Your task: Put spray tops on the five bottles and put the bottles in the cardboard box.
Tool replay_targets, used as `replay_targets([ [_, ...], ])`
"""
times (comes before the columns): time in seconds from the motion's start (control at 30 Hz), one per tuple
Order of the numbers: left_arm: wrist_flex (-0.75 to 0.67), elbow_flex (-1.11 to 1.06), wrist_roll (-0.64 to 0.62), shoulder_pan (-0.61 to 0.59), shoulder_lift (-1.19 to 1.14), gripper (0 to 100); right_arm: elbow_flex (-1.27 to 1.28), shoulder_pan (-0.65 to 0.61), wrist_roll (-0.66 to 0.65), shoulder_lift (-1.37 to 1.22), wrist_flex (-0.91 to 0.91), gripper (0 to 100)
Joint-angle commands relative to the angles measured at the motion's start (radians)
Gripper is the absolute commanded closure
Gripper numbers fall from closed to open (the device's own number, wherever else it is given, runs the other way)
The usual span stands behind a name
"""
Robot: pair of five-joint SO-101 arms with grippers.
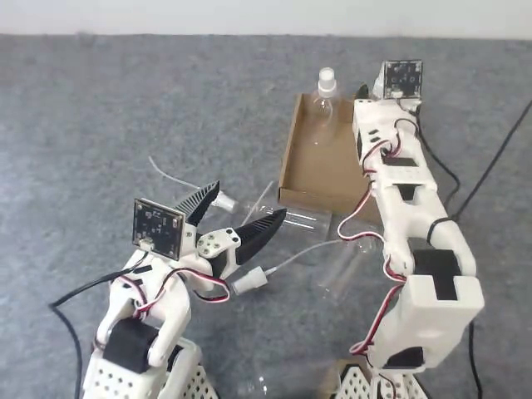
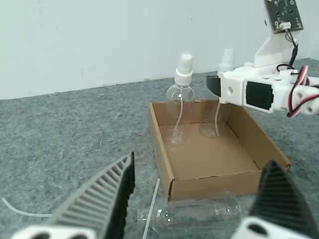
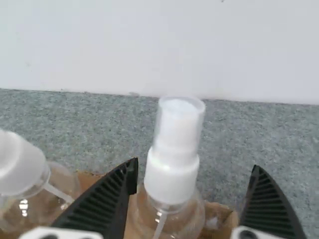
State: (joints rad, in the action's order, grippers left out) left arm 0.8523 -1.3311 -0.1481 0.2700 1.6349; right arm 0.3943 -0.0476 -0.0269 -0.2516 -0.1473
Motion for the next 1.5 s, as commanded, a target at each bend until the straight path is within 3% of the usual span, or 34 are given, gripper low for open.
replay_targets([
  [0.0,-0.029,0.004,0.003,0.002,0.017,64,-0.103,-0.001,-0.011,0.025,0.048,71.1],
  [0.3,-0.029,0.004,0.003,0.002,0.017,64,-0.11,-0.002,-0.009,0.236,0.219,71.2],
  [0.77,-0.029,0.004,0.003,0.002,0.017,64,-0.109,-0.016,-0.006,0.694,0.886,71.2],
  [1.23,-0.029,0.004,0.003,0.002,0.017,64,-0.101,-0.278,-0.003,0.832,1.589,71.3],
  [1.47,-0.029,0.004,0.003,0.002,0.017,64,0.157,-0.308,0.017,0.845,1.58,71.3],
])
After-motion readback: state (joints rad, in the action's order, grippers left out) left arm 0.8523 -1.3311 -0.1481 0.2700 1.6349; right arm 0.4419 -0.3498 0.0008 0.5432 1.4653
